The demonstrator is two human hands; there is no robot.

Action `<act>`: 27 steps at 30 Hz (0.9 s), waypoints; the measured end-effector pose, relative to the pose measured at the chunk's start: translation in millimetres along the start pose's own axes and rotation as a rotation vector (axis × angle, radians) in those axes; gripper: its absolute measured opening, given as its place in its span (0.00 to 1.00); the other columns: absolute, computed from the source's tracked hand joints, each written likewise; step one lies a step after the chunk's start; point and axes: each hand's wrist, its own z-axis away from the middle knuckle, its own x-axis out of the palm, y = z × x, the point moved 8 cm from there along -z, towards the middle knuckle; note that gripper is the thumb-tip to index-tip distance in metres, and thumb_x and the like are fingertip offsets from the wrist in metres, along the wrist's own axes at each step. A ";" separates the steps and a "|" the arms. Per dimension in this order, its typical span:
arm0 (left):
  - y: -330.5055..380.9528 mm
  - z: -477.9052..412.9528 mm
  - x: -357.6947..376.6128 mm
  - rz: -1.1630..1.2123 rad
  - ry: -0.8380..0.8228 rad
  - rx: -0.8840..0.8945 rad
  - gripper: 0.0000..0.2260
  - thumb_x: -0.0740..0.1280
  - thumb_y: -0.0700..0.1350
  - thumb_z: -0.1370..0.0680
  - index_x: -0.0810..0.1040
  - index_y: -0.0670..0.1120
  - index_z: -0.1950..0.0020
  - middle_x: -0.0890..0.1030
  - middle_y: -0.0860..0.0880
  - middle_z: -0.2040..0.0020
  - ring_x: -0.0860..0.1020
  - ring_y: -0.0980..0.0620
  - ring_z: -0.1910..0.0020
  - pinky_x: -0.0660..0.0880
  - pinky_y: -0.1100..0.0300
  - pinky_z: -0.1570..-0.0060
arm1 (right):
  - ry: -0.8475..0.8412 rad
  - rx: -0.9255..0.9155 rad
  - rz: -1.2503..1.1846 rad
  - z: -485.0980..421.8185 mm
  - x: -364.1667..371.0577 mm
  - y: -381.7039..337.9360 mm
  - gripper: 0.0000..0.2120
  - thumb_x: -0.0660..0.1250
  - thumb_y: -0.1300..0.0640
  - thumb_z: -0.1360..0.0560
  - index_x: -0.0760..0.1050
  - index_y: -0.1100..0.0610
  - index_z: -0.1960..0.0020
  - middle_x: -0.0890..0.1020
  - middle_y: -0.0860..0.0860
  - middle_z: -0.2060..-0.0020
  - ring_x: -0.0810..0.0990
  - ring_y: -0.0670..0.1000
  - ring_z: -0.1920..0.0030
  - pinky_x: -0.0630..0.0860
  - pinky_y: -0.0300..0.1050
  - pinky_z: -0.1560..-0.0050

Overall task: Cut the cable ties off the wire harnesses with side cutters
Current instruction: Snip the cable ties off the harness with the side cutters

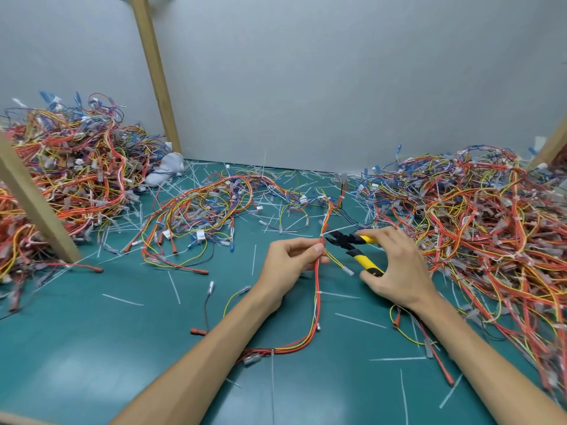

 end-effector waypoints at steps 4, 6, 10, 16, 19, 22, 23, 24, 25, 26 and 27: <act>0.5 -0.1 -0.8 -0.001 0.006 0.005 0.08 0.69 0.37 0.23 0.82 0.36 0.46 0.84 0.44 0.57 0.84 0.53 0.59 0.77 0.65 0.59 | 0.003 -0.047 -0.019 0.9 0.2 -4.8 0.29 0.68 0.51 0.41 0.76 0.49 0.39 0.77 0.45 0.49 0.74 0.52 0.48 0.72 0.50 0.44; 0.4 -0.2 -0.8 -0.005 0.006 0.005 0.09 0.69 0.37 0.23 0.82 0.35 0.45 0.84 0.44 0.57 0.84 0.53 0.59 0.76 0.66 0.60 | 0.004 -0.070 -0.017 1.2 0.7 -7.0 0.29 0.68 0.51 0.41 0.76 0.49 0.39 0.76 0.44 0.49 0.73 0.51 0.48 0.71 0.49 0.44; 0.8 -0.4 -1.9 -0.008 0.022 0.009 0.08 0.71 0.37 0.25 0.83 0.37 0.47 0.85 0.45 0.59 0.84 0.54 0.61 0.76 0.67 0.61 | 0.004 -0.081 -0.017 1.2 0.8 -7.3 0.28 0.68 0.51 0.41 0.76 0.50 0.39 0.77 0.45 0.49 0.74 0.52 0.48 0.72 0.50 0.44; 1.9 -1.6 -3.4 -0.054 0.032 0.013 0.04 0.73 0.38 0.27 0.84 0.40 0.53 0.84 0.43 0.65 0.81 0.54 0.66 0.73 0.68 0.66 | 0.021 -0.086 -0.001 3.8 -0.9 -9.8 0.23 0.69 0.49 0.40 0.76 0.48 0.45 0.75 0.40 0.58 0.72 0.42 0.58 0.74 0.42 0.59; 2.7 -1.7 -3.0 -0.073 0.028 0.019 0.03 0.74 0.38 0.27 0.84 0.42 0.54 0.85 0.44 0.65 0.82 0.53 0.65 0.73 0.67 0.64 | 0.021 -0.080 0.024 4.3 0.1 -10.2 0.21 0.68 0.46 0.40 0.75 0.46 0.48 0.75 0.38 0.61 0.70 0.40 0.63 0.71 0.39 0.62; 3.4 -1.8 -3.3 -0.069 0.027 0.021 0.04 0.74 0.39 0.27 0.84 0.41 0.53 0.84 0.44 0.65 0.82 0.52 0.63 0.74 0.67 0.64 | 0.031 -0.058 0.033 4.4 -1.1 -9.7 0.16 0.66 0.44 0.40 0.76 0.45 0.53 0.74 0.40 0.69 0.71 0.44 0.69 0.71 0.40 0.68; 3.3 -1.9 -3.2 -0.069 0.029 0.021 0.05 0.74 0.38 0.27 0.84 0.40 0.53 0.84 0.45 0.66 0.82 0.52 0.64 0.74 0.68 0.64 | 0.039 -0.058 0.030 4.6 -1.5 -10.3 0.15 0.65 0.43 0.40 0.77 0.45 0.55 0.74 0.41 0.72 0.70 0.45 0.71 0.70 0.39 0.69; 3.3 -2.0 -3.2 -0.069 0.032 0.022 0.05 0.74 0.38 0.27 0.84 0.39 0.52 0.84 0.45 0.66 0.82 0.53 0.64 0.73 0.68 0.64 | 0.044 -0.060 0.030 4.7 -1.6 -10.6 0.15 0.65 0.43 0.40 0.77 0.46 0.56 0.73 0.41 0.73 0.70 0.45 0.72 0.69 0.38 0.70; 3.5 -1.9 -3.2 -0.067 0.037 0.025 0.05 0.73 0.37 0.27 0.83 0.39 0.52 0.84 0.46 0.67 0.82 0.53 0.64 0.73 0.69 0.65 | 0.047 -0.058 0.033 4.6 -1.5 -10.7 0.14 0.65 0.43 0.40 0.77 0.46 0.56 0.73 0.41 0.74 0.70 0.46 0.72 0.68 0.38 0.70; 4.2 -1.8 -3.8 -0.056 0.045 0.029 0.04 0.73 0.37 0.27 0.83 0.39 0.52 0.84 0.47 0.67 0.82 0.54 0.64 0.73 0.69 0.65 | 0.049 -0.049 0.039 4.5 -1.1 -9.7 0.14 0.65 0.44 0.41 0.77 0.46 0.56 0.72 0.40 0.74 0.70 0.46 0.72 0.67 0.38 0.69; 5.0 -1.7 -4.7 -0.040 0.057 0.036 0.04 0.73 0.37 0.26 0.83 0.39 0.52 0.83 0.47 0.67 0.82 0.55 0.65 0.73 0.70 0.65 | 0.050 -0.035 0.050 4.3 -0.7 -7.6 0.14 0.66 0.44 0.41 0.77 0.46 0.56 0.72 0.40 0.74 0.71 0.46 0.72 0.67 0.38 0.69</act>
